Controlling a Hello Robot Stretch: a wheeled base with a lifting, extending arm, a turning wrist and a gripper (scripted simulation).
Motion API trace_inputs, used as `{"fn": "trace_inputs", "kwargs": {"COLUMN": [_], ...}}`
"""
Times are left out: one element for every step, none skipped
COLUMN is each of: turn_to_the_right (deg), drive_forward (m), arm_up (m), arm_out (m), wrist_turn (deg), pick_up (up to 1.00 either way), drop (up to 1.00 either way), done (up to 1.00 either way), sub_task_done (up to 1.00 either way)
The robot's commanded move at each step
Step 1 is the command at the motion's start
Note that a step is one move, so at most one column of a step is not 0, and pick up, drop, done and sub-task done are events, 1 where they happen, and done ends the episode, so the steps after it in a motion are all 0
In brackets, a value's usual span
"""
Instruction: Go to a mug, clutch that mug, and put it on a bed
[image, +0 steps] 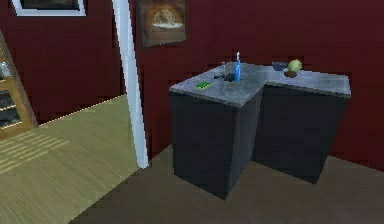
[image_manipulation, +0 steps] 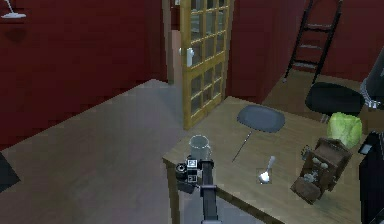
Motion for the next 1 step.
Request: {"fn": "trace_inputs", "kwargs": {"turn_to_the_right": [0.0], "drive_forward": [0.0], "arm_up": [0.1], "arm_out": [0.0], "wrist_turn": [0.0], "pick_up": [0.0], "drop": [0.0], "done": [0.0], "sub_task_done": [0.0]}}
